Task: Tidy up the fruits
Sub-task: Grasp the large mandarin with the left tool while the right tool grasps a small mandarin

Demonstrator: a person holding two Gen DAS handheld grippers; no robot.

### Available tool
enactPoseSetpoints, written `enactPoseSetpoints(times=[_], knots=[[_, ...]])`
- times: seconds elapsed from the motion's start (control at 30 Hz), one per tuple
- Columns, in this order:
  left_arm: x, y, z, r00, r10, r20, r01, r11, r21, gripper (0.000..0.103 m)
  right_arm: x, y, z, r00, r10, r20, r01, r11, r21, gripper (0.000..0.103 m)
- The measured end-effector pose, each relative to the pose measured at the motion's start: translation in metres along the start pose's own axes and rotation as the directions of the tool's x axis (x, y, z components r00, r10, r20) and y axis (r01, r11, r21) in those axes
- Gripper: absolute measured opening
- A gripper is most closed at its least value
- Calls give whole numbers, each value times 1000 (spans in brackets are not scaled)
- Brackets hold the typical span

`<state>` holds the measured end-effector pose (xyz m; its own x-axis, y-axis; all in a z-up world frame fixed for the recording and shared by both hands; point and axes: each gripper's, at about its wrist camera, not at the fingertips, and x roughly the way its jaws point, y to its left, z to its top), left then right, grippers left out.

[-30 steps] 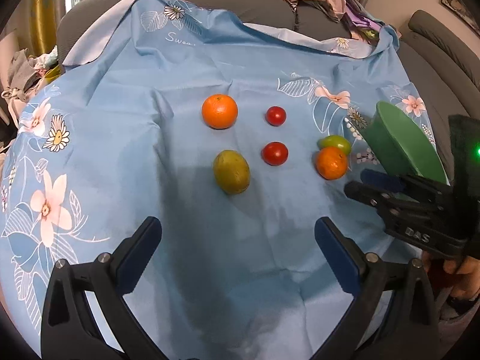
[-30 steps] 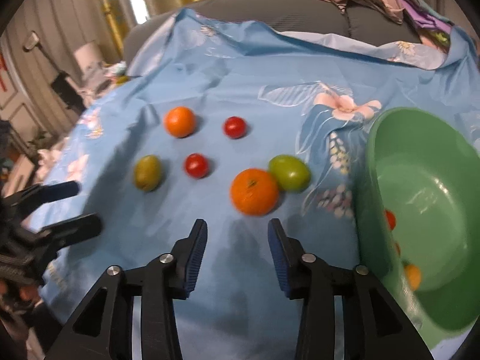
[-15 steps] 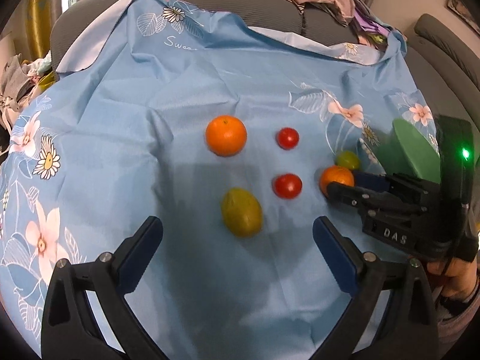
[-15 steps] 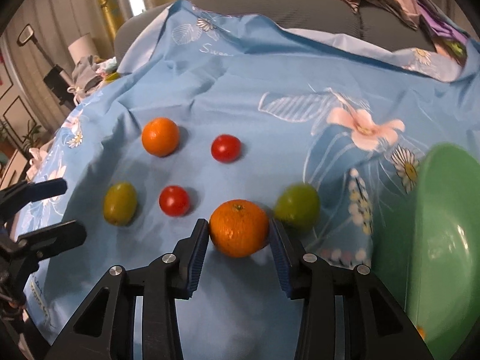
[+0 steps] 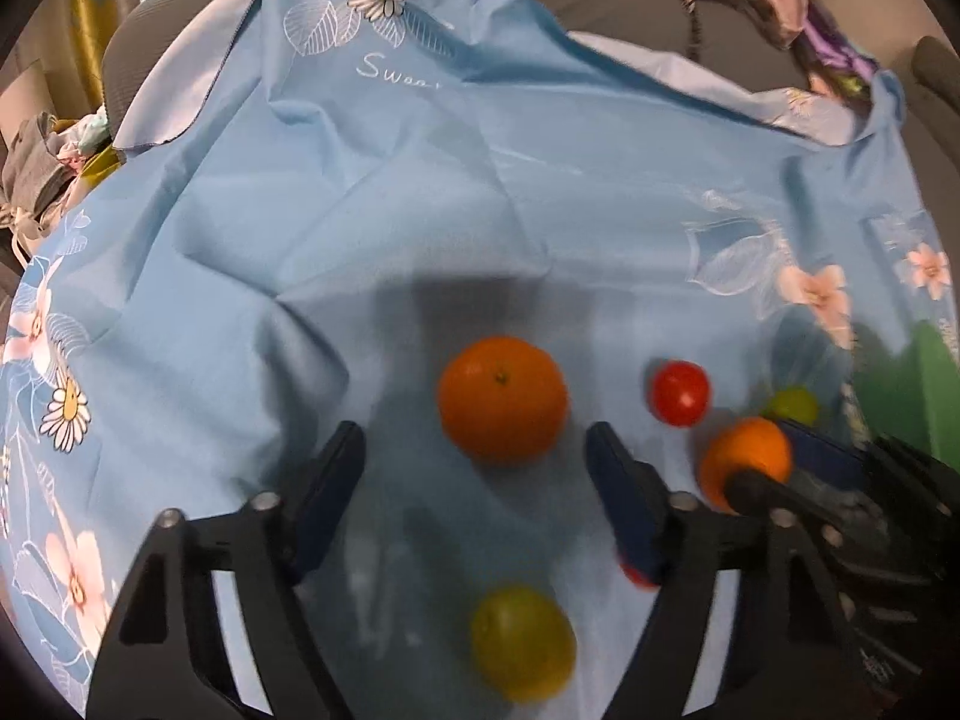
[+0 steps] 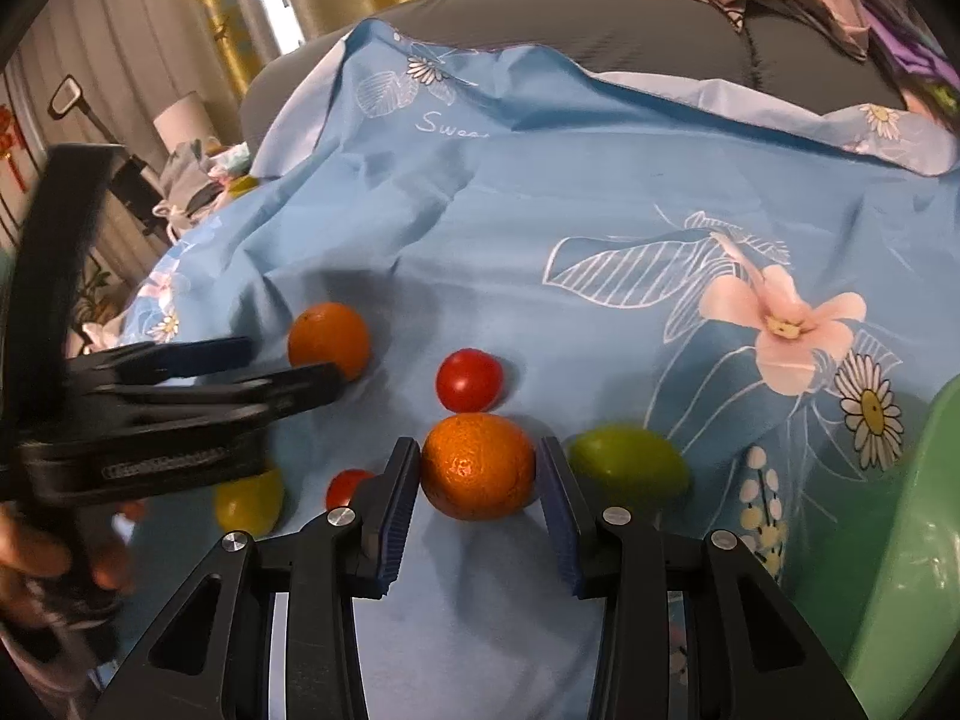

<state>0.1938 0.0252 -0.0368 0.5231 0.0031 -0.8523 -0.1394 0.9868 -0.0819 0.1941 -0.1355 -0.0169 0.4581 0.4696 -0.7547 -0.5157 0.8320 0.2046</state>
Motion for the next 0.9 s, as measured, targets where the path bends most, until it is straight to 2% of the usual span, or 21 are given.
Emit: enactPoseSetpoints(times=[0.1, 0.47, 0.5, 0.57, 0.7, 0.9], knots=[[10, 3, 1, 1000, 3, -25, -4, 1000, -25, 67, 2, -2, 3, 1000, 13, -10, -13, 1000, 5, 42], [16, -3, 6, 1000, 23, -7, -23, 1000, -4, 62, 6, -5, 7, 1000, 23, -14, -22, 999, 28, 42], [17, -4, 7, 1000, 26, -5, -26, 1000, -1, 59, 6, -4, 7, 1000, 22, -15, -21, 999, 28, 42], [16, -3, 7, 1000, 5, 4, -5, 1000, 0, 45, 6, -4, 7, 1000, 20, -15, -20, 999, 26, 42], [16, -7, 8, 1000, 12, 0, -12, 1000, 14, 45, 7, -5, 8, 1000, 18, -13, -17, 1000, 20, 41], [1, -3, -4, 1000, -22, 1, 22, 1000, 14, 45, 3, -4, 5, 1000, 14, -7, -13, 1000, 25, 41]])
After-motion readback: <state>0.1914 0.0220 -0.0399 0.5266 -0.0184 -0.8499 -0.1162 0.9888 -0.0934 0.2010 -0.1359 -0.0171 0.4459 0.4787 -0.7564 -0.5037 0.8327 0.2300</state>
